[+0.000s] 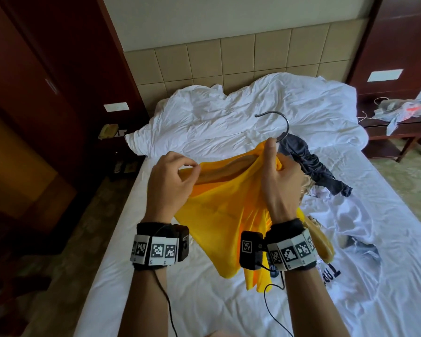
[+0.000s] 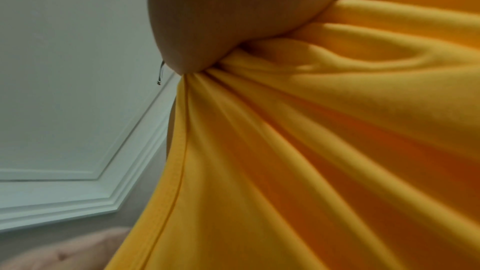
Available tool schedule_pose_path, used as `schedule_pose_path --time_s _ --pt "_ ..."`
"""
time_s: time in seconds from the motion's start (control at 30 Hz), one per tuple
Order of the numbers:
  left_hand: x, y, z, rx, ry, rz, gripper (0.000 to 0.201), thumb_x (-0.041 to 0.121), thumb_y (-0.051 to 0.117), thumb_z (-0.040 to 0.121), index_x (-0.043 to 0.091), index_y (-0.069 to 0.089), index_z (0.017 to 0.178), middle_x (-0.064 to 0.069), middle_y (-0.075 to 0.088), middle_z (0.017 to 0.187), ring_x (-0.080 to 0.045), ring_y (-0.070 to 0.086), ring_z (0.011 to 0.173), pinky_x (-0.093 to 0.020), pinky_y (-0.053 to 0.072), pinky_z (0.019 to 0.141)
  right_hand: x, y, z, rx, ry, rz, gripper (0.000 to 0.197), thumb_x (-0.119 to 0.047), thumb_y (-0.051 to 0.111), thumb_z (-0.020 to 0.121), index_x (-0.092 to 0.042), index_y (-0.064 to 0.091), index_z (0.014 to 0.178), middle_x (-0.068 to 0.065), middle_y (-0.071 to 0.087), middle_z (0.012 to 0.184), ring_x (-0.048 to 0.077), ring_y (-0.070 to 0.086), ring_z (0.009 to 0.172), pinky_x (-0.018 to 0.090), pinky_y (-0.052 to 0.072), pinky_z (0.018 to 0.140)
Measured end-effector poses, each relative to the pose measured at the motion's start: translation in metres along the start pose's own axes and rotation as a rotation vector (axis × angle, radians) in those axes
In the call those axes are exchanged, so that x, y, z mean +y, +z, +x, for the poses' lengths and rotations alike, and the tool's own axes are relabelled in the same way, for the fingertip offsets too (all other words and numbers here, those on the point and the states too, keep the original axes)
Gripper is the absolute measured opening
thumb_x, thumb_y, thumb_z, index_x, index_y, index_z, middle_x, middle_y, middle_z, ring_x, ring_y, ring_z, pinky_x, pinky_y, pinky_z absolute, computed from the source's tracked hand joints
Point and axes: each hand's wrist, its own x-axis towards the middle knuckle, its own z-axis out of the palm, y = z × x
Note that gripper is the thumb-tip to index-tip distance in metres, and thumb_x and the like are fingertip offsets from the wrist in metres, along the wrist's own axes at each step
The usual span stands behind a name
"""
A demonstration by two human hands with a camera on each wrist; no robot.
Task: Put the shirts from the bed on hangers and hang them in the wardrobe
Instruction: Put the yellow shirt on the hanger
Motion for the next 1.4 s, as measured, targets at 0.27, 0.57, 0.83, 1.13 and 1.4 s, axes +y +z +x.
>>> schedule_pose_path --time_s 0.27,0.57,0.83,1.13,1.4 --pt "0.013 -0.004 0.002 0.003 -0.131 -0.324 0.033 0.001 0.046 0.105 0.018 0.072 0.114 0.007 0.07 0.107 -0.012 0.069 0.076 -0.022 0.055 0.067 0.004 0.001 0.003 -0.021 -0.016 0.033 0.074 -0.077 0.045 0.099 -0.016 0.028 0.062 0.0 0.027 0.056 0.015 0.025 0.054 0.036 0.02 0.055" --pt "0.007 0.002 0.0 -0.053 0.063 0.093 0.045 0.043 0.04 0.11 0.026 0.053 0.071 0.008 0.048 0.056 -0.009 0.051 0.053 -0.026 0.028 0.05 -0.006 0.009 0.005 -0.098 -0.023 0.12 0.068 -0.073 0.045 0.101 -0.021 0.024 0.063 -0.004 0.025 0.056 0.014 0.023 0.055 0.035 0.019 0.056" --pt "0.023 0.006 0.009 0.013 0.152 0.228 0.053 0.05 0.021 0.11 0.024 0.039 0.068 0.008 0.036 0.055 -0.013 0.038 0.048 -0.031 0.028 0.05 -0.024 0.024 0.003 -0.19 -0.098 0.15 0.068 -0.067 0.046 0.103 -0.017 0.028 0.062 -0.002 0.026 0.056 0.013 0.023 0.053 0.029 0.018 0.05" --pt "0.012 0.008 0.018 0.024 0.208 0.31 0.078 0.085 0.025 0.093 0.017 0.056 0.067 0.001 0.054 0.051 -0.023 0.052 0.044 -0.027 0.028 0.051 -0.023 0.043 0.012 -0.253 -0.163 0.115 0.087 -0.079 0.04 0.099 0.002 0.045 0.066 0.017 0.037 0.057 0.019 0.032 0.054 0.045 0.029 0.052" --pt "0.008 0.001 0.026 0.091 0.167 0.257 0.06 0.083 0.03 0.093 0.029 0.041 0.068 0.012 0.035 0.052 -0.015 0.039 0.044 -0.02 0.016 0.047 -0.009 0.036 0.036 -0.442 -0.399 0.028 0.055 -0.05 0.036 0.111 -0.021 0.036 0.064 -0.009 0.039 0.058 0.006 0.036 0.056 0.032 0.031 0.055"
